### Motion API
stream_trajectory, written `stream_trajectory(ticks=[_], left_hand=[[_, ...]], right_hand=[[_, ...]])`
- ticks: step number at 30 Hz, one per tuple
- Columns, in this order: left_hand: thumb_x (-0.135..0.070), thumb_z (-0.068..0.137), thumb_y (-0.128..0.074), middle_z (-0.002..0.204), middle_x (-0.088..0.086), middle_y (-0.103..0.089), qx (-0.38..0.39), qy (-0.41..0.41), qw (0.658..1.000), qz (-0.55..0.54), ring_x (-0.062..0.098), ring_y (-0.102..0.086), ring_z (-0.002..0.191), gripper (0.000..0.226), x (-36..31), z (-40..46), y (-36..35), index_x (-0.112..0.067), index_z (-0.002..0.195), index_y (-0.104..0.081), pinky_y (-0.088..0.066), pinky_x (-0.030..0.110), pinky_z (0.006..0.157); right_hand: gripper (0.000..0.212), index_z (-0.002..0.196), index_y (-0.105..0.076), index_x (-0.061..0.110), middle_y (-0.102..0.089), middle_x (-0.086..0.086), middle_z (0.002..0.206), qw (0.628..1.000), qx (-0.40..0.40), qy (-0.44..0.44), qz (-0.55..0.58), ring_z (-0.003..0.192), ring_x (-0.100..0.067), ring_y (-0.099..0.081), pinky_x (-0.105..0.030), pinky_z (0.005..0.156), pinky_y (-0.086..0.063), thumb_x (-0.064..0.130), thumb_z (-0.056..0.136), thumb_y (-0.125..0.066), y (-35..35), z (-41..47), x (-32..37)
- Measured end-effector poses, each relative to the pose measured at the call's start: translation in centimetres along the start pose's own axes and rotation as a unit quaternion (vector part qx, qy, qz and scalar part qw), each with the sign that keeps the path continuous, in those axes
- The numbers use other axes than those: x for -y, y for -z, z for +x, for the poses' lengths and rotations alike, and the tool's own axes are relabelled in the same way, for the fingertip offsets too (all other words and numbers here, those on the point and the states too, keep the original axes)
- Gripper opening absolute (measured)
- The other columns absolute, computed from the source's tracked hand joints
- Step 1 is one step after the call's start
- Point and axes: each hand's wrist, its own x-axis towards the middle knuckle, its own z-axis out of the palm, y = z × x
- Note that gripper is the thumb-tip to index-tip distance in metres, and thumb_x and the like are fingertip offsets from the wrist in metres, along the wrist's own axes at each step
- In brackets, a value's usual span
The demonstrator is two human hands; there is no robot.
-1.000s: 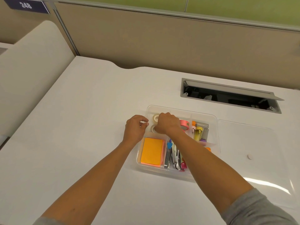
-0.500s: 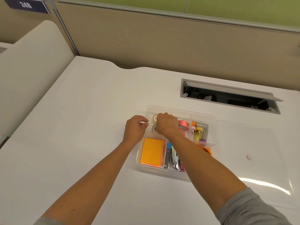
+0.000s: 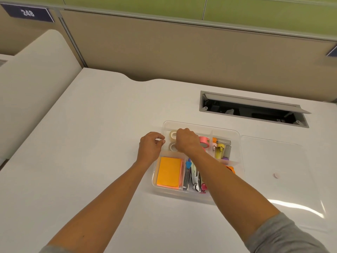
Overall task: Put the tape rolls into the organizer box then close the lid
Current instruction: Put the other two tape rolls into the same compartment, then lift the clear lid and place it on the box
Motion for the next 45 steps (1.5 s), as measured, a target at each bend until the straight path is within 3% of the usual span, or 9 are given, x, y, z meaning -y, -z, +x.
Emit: stream_trajectory(ticks=[4,10,15,24,26,28,33,38,45], left_hand=[[-0.016,0.086,-0.068,0.115,0.007,-0.068,0.000,-0.001,1.000,-0.006,0.024,-0.066,0.096,0.014,-0.2,0.0,0.0,-0.012,0.099,-0.071,-0.055,0.040,0.089],[-0.017,0.085,-0.069,0.112,0.010,-0.069,-0.001,0.011,1.000,-0.027,0.026,-0.066,0.093,0.014,-0.5,0.0,0.5,-0.011,0.097,-0.072,-0.055,0.042,0.089],[-0.026,0.086,-0.067,0.119,0.011,-0.065,-0.012,-0.002,1.000,-0.018,0.027,-0.063,0.101,0.022,-0.9,-0.9,0.7,-0.011,0.103,-0.069,-0.051,0.037,0.090],[-0.031,0.089,-0.063,0.124,0.011,-0.062,-0.042,0.025,0.999,0.014,0.028,-0.060,0.108,0.037,0.0,-5.6,0.5,-0.010,0.118,-0.058,-0.044,0.036,0.086],[-0.031,0.089,-0.063,0.124,0.010,-0.063,-0.044,0.042,0.998,0.009,0.029,-0.058,0.112,0.037,0.1,-6.6,0.4,-0.010,0.119,-0.058,-0.045,0.042,0.093],[-0.030,0.089,-0.062,0.122,0.010,-0.064,-0.043,0.051,0.998,0.001,0.030,-0.058,0.112,0.037,0.1,-7.4,0.3,-0.010,0.120,-0.058,-0.045,0.043,0.095],[-0.020,0.090,-0.061,0.116,0.013,-0.067,-0.039,0.048,0.998,0.004,0.032,-0.061,0.105,0.031,0.4,-8.7,0.5,-0.009,0.119,-0.059,-0.048,0.044,0.092],[-0.016,0.089,-0.060,0.111,0.014,-0.069,-0.037,0.038,0.999,0.013,0.033,-0.064,0.099,0.028,0.7,-8.8,1.0,-0.007,0.116,-0.062,-0.052,0.049,0.092],[-0.015,0.089,-0.062,0.108,0.015,-0.069,-0.015,0.038,0.999,0.008,0.036,-0.066,0.094,0.027,0.8,-8.6,1.2,-0.008,0.114,-0.061,-0.054,0.053,0.088]], right_hand=[[0.015,0.097,-0.062,0.011,-0.066,-0.011,0.099,0.994,-0.069,-0.015,0.080,0.078,-0.026,-0.058,-0.032,0.065,-0.044,0.020,0.086,-0.064,1.2,-1.3,-2.0],[0.022,0.099,-0.072,0.021,-0.073,-0.002,0.096,0.940,-0.205,-0.137,0.236,0.083,-0.021,-0.064,-0.031,0.072,-0.051,0.035,0.088,-0.060,2.2,-6.9,-8.5],[0.018,0.094,-0.071,0.020,-0.073,0.000,0.088,0.866,-0.278,-0.270,0.317,0.073,-0.011,-0.060,-0.022,0.062,-0.043,0.033,0.086,-0.062,0.8,-14.1,-14.8],[0.018,0.089,-0.059,0.015,-0.069,-0.005,0.076,0.698,-0.272,-0.509,0.424,0.066,-0.027,-0.064,-0.033,0.067,-0.045,0.029,0.078,-0.062,-6.7,-25.3,-20.0],[0.023,0.089,-0.059,0.011,-0.070,-0.007,0.062,0.668,-0.256,-0.527,0.458,0.050,-0.021,-0.067,-0.030,0.062,-0.044,0.030,0.078,-0.062,-7.7,-26.1,-20.0],[0.022,0.086,-0.061,0.008,-0.068,-0.004,0.051,0.645,-0.250,-0.539,0.480,0.056,-0.017,-0.069,-0.029,0.060,-0.042,0.029,0.077,-0.063,-8.3,-26.3,-20.0],[0.035,0.102,-0.053,0.010,-0.070,-0.006,0.061,0.573,-0.275,-0.558,0.533,0.062,-0.003,-0.061,-0.024,0.055,-0.038,0.010,0.071,-0.069,-7.8,-26.4,-19.7],[0.055,0.116,-0.045,0.008,-0.069,-0.010,0.072,0.506,-0.281,-0.574,0.579,0.077,-0.027,-0.070,-0.031,0.069,-0.049,0.002,0.066,-0.068,-7.5,-26.4,-19.9],[0.013,0.082,-0.061,0.000,-0.067,-0.014,0.071,0.460,-0.291,-0.536,0.646,0.057,-0.024,-0.069,-0.029,0.065,-0.056,0.003,0.069,-0.061,-8.2,-26.3,-19.6]])
